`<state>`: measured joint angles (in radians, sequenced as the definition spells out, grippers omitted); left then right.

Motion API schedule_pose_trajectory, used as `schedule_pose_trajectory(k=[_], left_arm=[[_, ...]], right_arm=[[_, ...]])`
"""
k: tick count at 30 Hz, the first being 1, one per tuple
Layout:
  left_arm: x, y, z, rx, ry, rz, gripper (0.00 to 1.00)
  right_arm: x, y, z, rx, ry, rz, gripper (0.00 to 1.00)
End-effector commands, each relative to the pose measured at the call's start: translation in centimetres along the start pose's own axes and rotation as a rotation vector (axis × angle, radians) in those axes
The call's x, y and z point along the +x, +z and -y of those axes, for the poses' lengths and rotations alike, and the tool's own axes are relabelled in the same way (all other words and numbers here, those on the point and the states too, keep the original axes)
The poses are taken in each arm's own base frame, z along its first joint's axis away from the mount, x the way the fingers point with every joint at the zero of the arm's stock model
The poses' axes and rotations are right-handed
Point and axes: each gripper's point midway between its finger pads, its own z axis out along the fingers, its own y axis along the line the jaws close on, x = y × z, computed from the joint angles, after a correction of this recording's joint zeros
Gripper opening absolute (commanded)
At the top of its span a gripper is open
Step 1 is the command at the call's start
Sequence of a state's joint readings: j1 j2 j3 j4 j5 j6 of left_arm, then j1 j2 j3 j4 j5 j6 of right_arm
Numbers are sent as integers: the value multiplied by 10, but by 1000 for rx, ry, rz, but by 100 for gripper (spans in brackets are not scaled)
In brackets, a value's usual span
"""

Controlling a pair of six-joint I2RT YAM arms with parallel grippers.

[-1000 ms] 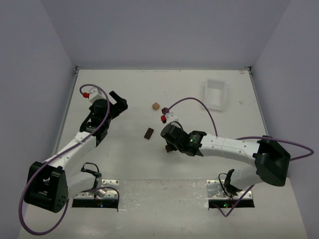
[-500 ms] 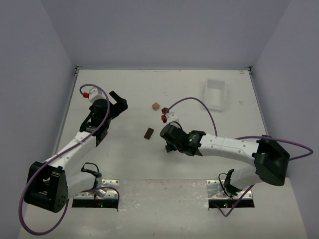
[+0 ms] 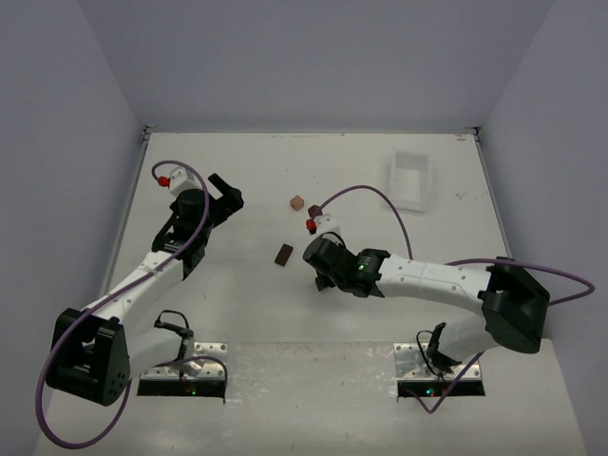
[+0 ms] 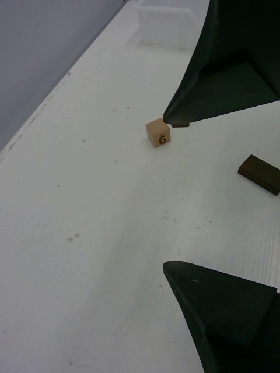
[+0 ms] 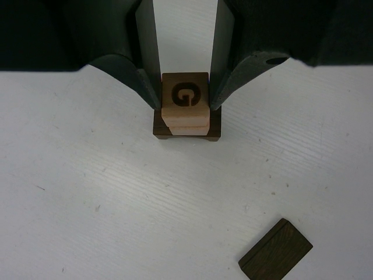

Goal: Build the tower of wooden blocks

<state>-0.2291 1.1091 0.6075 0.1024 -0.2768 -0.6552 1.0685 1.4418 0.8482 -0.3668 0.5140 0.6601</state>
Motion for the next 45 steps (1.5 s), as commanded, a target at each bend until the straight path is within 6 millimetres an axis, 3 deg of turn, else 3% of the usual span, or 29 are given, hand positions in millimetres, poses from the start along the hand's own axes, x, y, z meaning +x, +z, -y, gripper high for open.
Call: schedule_pose_trajectory(k=[1, 33, 45], left_arm=[[-15, -2, 11, 41, -11, 54, 100], [-17, -3, 12, 47, -13, 58, 100], [-17, -4, 12, 49, -12, 58, 100]], right_arm=[[-21, -3, -7, -3, 46, 58, 37], [-21, -2, -16, -44, 44, 57, 38], [-18, -2, -7, 1, 45, 53, 38]])
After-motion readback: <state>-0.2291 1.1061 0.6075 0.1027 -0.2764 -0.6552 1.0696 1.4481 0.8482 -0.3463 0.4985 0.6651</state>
